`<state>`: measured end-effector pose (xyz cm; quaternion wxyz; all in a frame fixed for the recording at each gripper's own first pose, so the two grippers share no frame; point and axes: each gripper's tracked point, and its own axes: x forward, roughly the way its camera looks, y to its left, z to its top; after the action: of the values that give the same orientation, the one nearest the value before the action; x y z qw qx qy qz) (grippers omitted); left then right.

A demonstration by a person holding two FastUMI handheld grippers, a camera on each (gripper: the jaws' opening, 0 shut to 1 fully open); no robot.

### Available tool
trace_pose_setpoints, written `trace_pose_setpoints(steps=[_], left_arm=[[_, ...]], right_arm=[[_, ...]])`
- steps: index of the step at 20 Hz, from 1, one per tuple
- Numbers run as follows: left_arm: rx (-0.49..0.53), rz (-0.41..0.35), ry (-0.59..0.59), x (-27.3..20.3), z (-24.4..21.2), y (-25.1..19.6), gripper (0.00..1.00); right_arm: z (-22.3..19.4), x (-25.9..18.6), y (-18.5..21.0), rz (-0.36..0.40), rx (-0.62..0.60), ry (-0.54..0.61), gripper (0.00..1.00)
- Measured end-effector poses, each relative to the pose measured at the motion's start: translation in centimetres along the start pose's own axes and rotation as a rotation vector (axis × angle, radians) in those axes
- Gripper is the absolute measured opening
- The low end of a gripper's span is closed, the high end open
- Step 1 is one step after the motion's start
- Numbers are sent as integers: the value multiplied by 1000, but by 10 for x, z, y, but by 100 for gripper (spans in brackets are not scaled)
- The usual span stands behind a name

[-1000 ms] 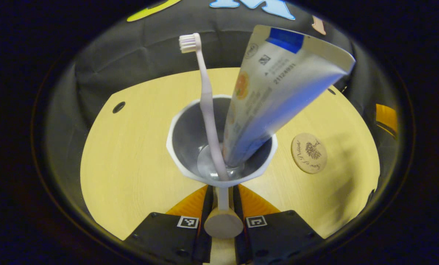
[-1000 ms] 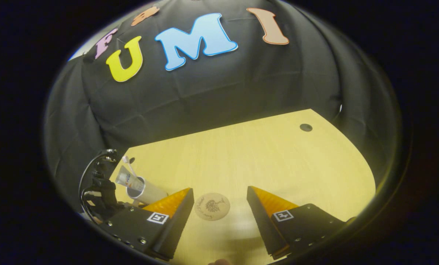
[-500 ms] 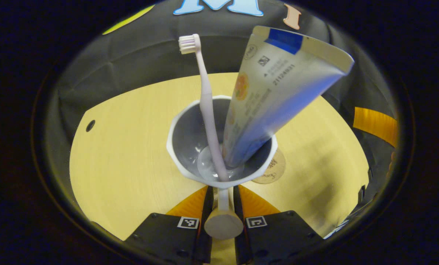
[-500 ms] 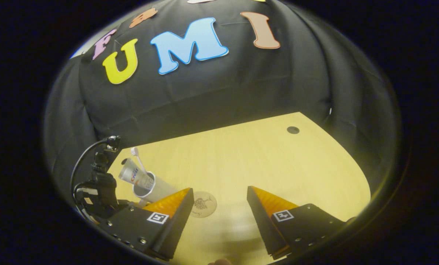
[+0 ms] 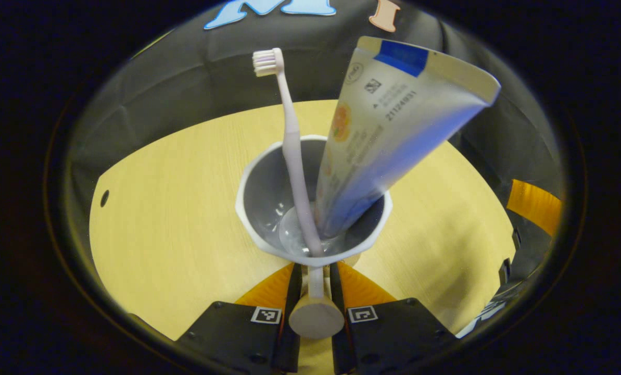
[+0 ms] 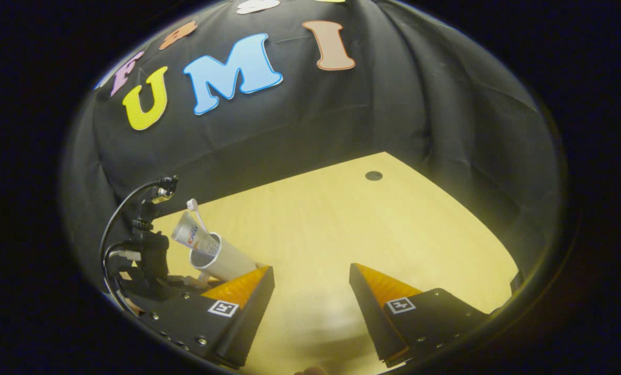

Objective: Put the toothbrush and toothpaste on the desktop into the cup, then pick up the cup and place it on the coaster on the desktop.

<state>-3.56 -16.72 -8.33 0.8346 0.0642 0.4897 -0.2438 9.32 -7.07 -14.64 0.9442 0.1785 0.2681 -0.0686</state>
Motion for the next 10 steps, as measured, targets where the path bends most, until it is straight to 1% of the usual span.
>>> trace_pose_setpoints(steps=[1,2,3,6,7,8,10], left_arm=[[2,-1,5,1,0,-2,32],[-1,-3,8,3,1,-4,38],[-1,-1,15,4,1,-6,32],[4,4,31,6,-1,-7,32],[7,6,36,7,-1,-8,38],[9,10,42,7,-2,-7,32],[11,18,50,9,-2,-9,32]], right_arm=[[-1,-2,-3,-4,8,1,87],[-3,-4,-4,-8,14,4,87],[-4,-6,-3,-10,18,7,87],[-4,-11,-2,-12,20,8,87],[-3,-13,-1,-12,19,7,87],[-3,-13,1,-12,19,7,87],[-2,-13,-1,-11,20,7,87]])
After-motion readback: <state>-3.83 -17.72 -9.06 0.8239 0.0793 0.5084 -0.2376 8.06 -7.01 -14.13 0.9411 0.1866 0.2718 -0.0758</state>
